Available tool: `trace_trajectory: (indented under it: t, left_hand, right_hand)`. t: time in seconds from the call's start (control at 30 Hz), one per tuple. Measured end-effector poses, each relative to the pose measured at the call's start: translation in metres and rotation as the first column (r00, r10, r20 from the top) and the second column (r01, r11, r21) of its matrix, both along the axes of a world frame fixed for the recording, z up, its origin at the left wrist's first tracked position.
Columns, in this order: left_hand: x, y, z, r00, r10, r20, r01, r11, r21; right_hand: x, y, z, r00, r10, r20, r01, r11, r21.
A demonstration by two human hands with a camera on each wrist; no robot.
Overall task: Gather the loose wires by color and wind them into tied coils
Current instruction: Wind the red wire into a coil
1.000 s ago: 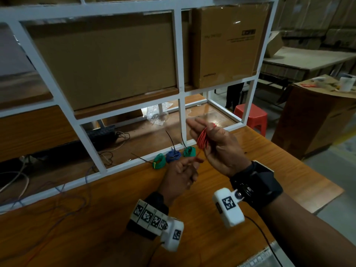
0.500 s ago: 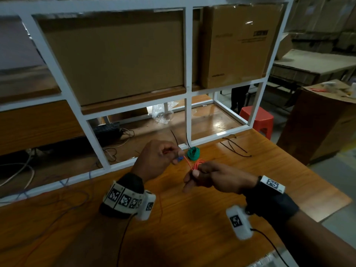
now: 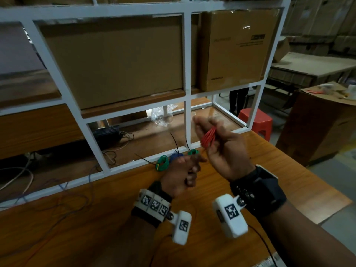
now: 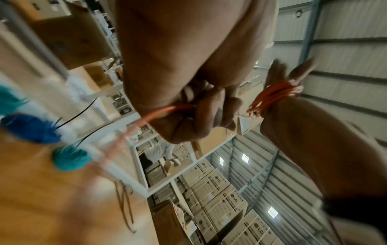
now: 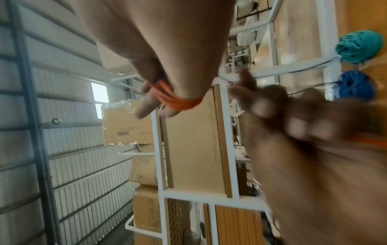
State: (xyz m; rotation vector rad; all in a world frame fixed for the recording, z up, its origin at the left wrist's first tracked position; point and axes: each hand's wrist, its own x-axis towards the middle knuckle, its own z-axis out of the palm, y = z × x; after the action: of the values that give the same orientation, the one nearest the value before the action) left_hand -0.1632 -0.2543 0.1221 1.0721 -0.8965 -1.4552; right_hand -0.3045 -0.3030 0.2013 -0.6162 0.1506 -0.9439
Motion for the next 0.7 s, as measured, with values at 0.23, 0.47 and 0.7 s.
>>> trace_trajectory:
  t: [0.23,0.47,0.7]
  left_hand:
    - [0.006,0.037,-0.02,0.928,0.139,0.345,-0.148,0.989,-0.001]
    - [0.054,0.041,0.042,0.439,0.224,0.87,0.036,0.963,-0.266]
    - [0.075,0.028,0.075,0.522,0.24,0.818,0.131,0.926,-0.355]
  right_hand:
    - [-0.02,-0.022,-0.02,0.27,-0.717,-0.642,-0.172,0.62,-0.765]
    - [-0.026,-0.012,-0.057,0.211,-0.314,-0.926,-0.678,0.635,-0.37]
    - [-0.033,0.002,-0.047,0.486,0.248,-0.838,-0.746,0.617,-0.25]
